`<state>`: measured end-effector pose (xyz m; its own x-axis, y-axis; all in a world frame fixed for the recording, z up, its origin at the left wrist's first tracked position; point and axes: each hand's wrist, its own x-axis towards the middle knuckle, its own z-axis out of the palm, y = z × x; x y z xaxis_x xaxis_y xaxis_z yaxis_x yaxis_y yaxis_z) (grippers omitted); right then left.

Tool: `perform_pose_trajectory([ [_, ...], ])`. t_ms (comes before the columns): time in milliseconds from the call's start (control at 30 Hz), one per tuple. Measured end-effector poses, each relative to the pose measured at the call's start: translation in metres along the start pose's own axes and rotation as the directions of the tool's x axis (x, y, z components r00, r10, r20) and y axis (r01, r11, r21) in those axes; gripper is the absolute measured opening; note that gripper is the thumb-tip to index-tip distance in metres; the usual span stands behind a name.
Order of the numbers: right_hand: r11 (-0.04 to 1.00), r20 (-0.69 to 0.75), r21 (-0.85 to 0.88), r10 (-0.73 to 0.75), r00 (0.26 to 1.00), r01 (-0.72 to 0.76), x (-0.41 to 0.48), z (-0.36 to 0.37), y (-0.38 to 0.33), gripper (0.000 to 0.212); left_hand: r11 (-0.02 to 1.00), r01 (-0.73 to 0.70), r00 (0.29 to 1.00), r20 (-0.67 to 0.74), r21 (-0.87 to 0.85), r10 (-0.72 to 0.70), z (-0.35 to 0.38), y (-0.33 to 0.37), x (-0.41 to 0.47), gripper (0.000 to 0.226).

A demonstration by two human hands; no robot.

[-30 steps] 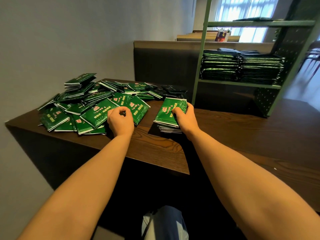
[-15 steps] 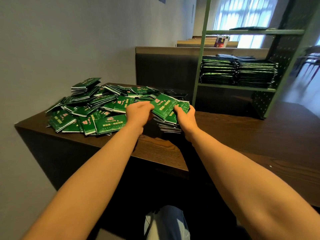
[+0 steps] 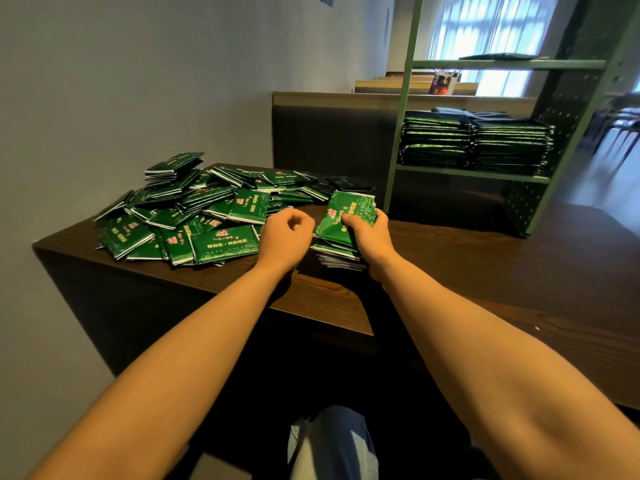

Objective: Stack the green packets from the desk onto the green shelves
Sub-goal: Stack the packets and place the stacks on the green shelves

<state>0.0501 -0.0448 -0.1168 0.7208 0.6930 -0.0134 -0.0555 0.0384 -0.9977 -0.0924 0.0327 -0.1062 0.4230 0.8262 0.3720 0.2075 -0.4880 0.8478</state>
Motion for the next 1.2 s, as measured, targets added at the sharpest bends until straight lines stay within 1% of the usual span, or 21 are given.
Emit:
perform_pose_trajectory([
  [67, 1.0, -0.002, 0.002, -0.014, 1.0, 0.014, -0.001, 0.005, 0.0, 0.075, 0.991, -0.02, 0.997, -0.068, 0.13, 0.029, -0.011, -0.013, 0.004, 0.01],
  [133, 1.0, 0.004, 0.019, -0.017, 1.0, 0.017, -0.002, 0.01, 0.001, 0.076, 0.942, 0.011, 0.992, -0.123, 0.337, 0.032, -0.022, -0.029, 0.011, 0.018],
  [233, 0.999, -0.009, 0.041, -0.018, 1.0, 0.018, -0.004, 0.011, 0.007, 0.075, 0.796, 0.065, 0.989, -0.143, 0.602, 0.027, -0.039, -0.05, 0.017, 0.039],
  [300, 0.998, -0.016, 0.055, -0.014, 1.0, 0.015, -0.003, 0.008, 0.01, 0.075, 0.691, 0.071, 0.989, -0.14, 0.719, 0.044, -0.046, -0.065, 0.017, 0.051],
  [333, 0.999, -0.014, 0.053, -0.006, 1.0, 0.007, -0.002, 0.007, 0.011, 0.077, 0.644, 0.091, 0.989, -0.144, 0.76, 0.03, -0.048, -0.071, 0.017, 0.054],
  [367, 0.998, -0.015, 0.057, 0.0, 1.0, 0.001, -0.001, 0.006, 0.011, 0.078, 0.611, 0.122, 0.989, -0.151, 0.782, -0.004, -0.048, -0.076, 0.016, 0.055],
  [433, 0.999, -0.016, 0.051, 0.015, 1.0, -0.014, 0.002, 0.005, 0.011, 0.081, 0.582, 0.166, 0.985, -0.156, 0.796, -0.068, -0.046, -0.078, 0.017, 0.052],
  [500, 0.999, -0.008, 0.038, 0.019, 1.0, -0.018, 0.002, 0.005, 0.011, 0.081, 0.556, 0.148, 0.989, -0.128, 0.818, -0.075, -0.043, -0.077, 0.017, 0.048],
  [633, 0.998, 0.012, 0.047, 0.033, 0.999, -0.034, 0.004, 0.004, 0.014, 0.088, 0.537, 0.121, 0.993, -0.098, 0.835, -0.071, -0.044, -0.075, 0.017, 0.046],
  [767, 0.998, 0.012, 0.039, 0.042, 0.999, -0.042, 0.005, 0.002, 0.014, 0.087, 0.497, 0.101, 0.993, -0.056, 0.862, -0.106, -0.047, -0.067, 0.018, 0.046],
  [833, 0.998, 0.014, 0.031, 0.048, 0.999, -0.048, 0.007, 0.001, 0.015, 0.088, 0.463, 0.085, 0.99, -0.02, 0.882, -0.142, -0.046, -0.06, 0.02, 0.051],
  [900, 0.998, 0.024, 0.038, 0.052, 0.998, -0.052, 0.006, 0.001, 0.015, 0.09, 0.445, 0.076, 0.979, 0.018, 0.892, -0.204, -0.045, -0.051, 0.023, 0.062],
  [967, 0.997, 0.032, 0.048, 0.055, 0.998, -0.057, 0.004, 0.001, 0.016, 0.097, 0.478, 0.086, 0.969, 0.039, 0.874, -0.246, -0.041, -0.042, 0.025, 0.068],
  [1033, 0.996, 0.04, 0.063, 0.063, 0.997, -0.065, 0.003, 0.0, 0.015, 0.104, 0.585, 0.134, 0.962, 0.037, 0.8, -0.271, -0.037, -0.036, 0.028, 0.065],
  [1067, 0.995, 0.046, 0.072, 0.064, 0.997, -0.067, 0.004, -0.002, 0.016, 0.105, 0.665, 0.171, 0.958, 0.035, 0.727, -0.285, -0.035, -0.033, 0.029, 0.06],
  [1100, 0.994, 0.047, 0.081, 0.067, 0.997, -0.07, 0.004, -0.003, 0.016, 0.104, 0.744, 0.211, 0.953, 0.035, 0.634, -0.3, -0.034, -0.031, 0.031, 0.051],
  [1133, 0.992, 0.048, 0.097, 0.076, 0.996, -0.081, 0.003, -0.004, 0.016, 0.103, 0.809, 0.251, 0.948, 0.032, 0.532, -0.316, -0.034, -0.029, 0.033, 0.035],
  [1167, 0.99, 0.046, 0.114, 0.079, 0.996, -0.084, 0.003, -0.006, 0.016, 0.1, 0.854, 0.295, 0.94, 0.032, 0.428, -0.341, -0.034, -0.026, 0.033, 0.017],
  [1200, 0.988, 0.039, 0.128, 0.082, 0.996, -0.087, 0.003, -0.006, 0.015, 0.1, 0.882, 0.342, 0.928, 0.033, 0.325, -0.372, -0.035, -0.023, 0.033, 0.008],
])
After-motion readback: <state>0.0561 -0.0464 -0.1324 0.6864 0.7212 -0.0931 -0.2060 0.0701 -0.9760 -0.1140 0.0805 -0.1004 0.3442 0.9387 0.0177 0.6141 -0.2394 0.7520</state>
